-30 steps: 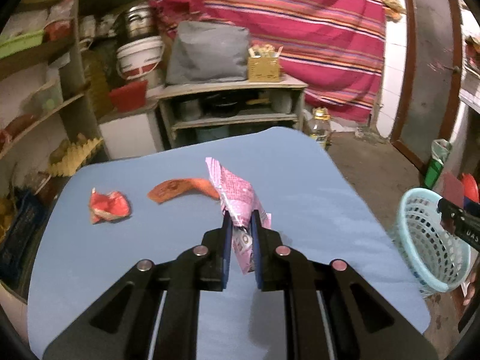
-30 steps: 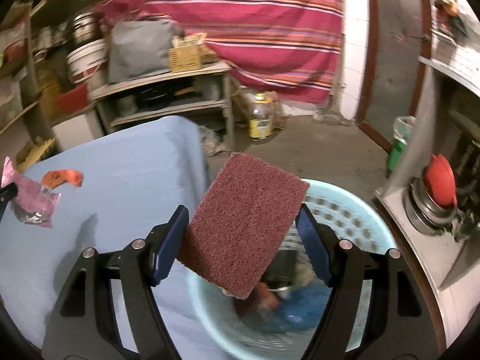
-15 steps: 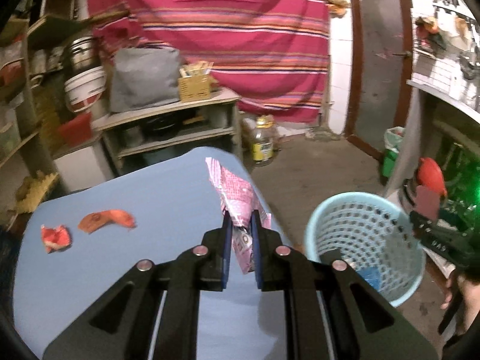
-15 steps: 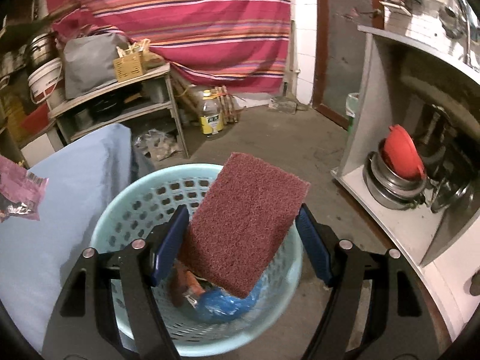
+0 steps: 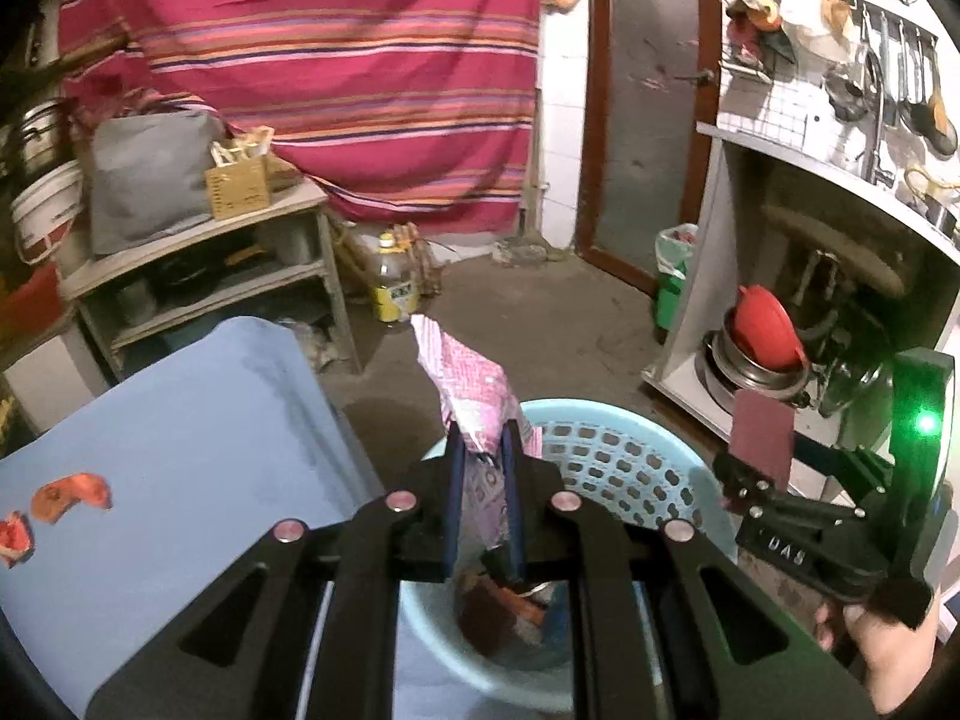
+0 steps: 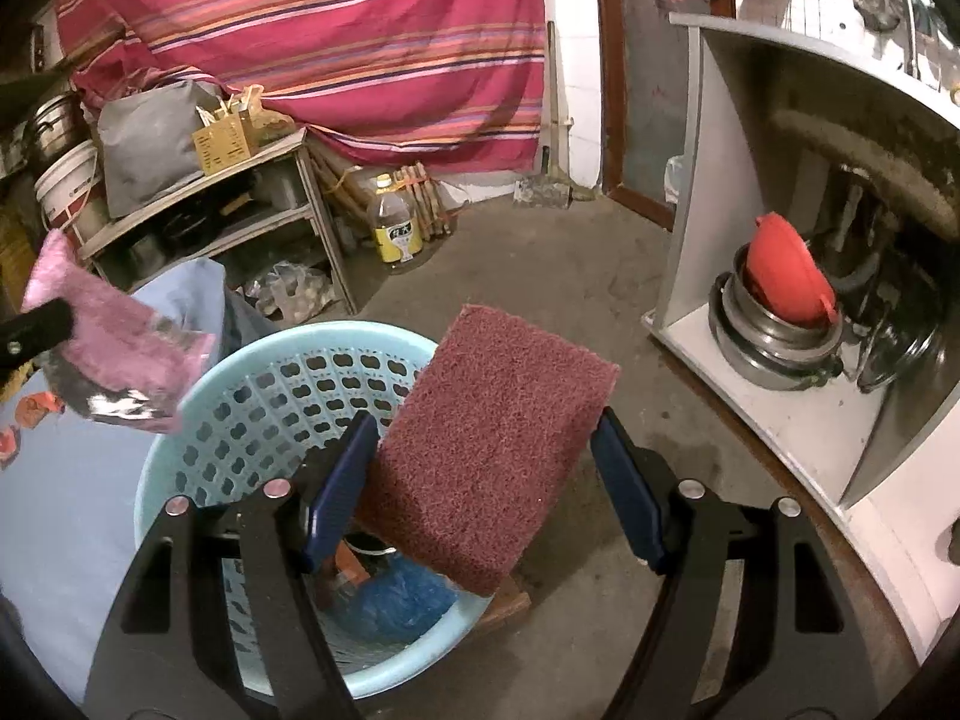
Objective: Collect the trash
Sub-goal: 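Carry the pink wrapper and maroon pad over the basket and open both tools to drop them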
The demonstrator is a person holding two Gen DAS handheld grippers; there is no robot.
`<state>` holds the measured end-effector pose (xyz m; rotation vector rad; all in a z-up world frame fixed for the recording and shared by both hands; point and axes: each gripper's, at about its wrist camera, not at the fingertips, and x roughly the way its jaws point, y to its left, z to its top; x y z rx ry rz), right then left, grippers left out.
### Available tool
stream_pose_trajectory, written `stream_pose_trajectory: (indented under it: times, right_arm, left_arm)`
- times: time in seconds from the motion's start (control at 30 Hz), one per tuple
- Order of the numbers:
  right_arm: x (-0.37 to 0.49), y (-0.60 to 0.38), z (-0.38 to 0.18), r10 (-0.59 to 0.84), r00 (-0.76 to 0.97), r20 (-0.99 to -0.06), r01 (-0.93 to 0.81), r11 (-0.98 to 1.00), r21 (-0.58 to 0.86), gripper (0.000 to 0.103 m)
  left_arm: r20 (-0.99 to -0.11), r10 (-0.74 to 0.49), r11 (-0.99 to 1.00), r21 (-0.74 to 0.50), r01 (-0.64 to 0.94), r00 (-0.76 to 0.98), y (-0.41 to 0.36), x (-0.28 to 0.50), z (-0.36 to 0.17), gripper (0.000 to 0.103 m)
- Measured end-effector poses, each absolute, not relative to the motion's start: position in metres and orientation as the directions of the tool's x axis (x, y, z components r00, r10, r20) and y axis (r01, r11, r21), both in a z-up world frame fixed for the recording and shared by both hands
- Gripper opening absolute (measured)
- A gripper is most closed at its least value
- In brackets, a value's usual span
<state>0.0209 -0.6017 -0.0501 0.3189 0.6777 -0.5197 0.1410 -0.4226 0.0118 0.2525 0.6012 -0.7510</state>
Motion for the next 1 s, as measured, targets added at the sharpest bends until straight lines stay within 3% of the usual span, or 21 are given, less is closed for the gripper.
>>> stream_pose_trajectory:
  times: [0.33, 0.37, 0.4, 0.47, 0.6, 0.7, 1.0]
  right_arm:
    - [0.042, -0.596, -0.058, -0.318, 0.649, -0.691, 0.517, 0.850, 0.094, 0.073]
    - [0.043, -0.595, -0.058, -0.317, 0.648, -0.692, 0.515, 0.852, 0.092, 0.073]
    - [0.044, -0.594, -0.058, -0.316, 0.648, -0.693, 0.513, 0.853, 0.091, 0.073]
    - [0.046, -0.595, -0.058, -0.313, 0.649, -0.693, 0.513, 0.853, 0.095, 0.073]
    - [0.048, -0.594, -0.060, -0.308, 0.647, -0.697, 0.510, 0.855, 0.096, 0.073]
    - [0.051, -0.589, -0.061, -0.305, 0.647, -0.699, 0.505, 0.858, 0.093, 0.073]
    - [0.071, -0.566, -0.059, -0.284, 0.660, -0.695, 0.468, 0.880, 0.086, 0.073]
  left_arm:
    - [-0.659, -0.528, 0.714, -0.003, 0.700, 0.535, -0.439, 0.163, -0.016, 0.017]
    - [-0.664, -0.526, 0.716, -0.008, 0.698, 0.531, -0.437, 0.164, -0.018, 0.027]
    - [-0.664, -0.523, 0.719, -0.005, 0.695, 0.535, -0.437, 0.163, -0.018, 0.044]
    - [-0.642, -0.511, 0.732, 0.023, 0.681, 0.571, -0.432, 0.159, -0.016, 0.059]
    - [-0.642, -0.513, 0.733, 0.018, 0.680, 0.570, -0.423, 0.157, -0.014, 0.061]
    - [-0.634, -0.501, 0.753, 0.016, 0.658, 0.589, -0.412, 0.159, -0.012, 0.074]
    - [-0.629, -0.454, 0.812, 0.001, 0.584, 0.631, -0.372, 0.178, -0.008, 0.083]
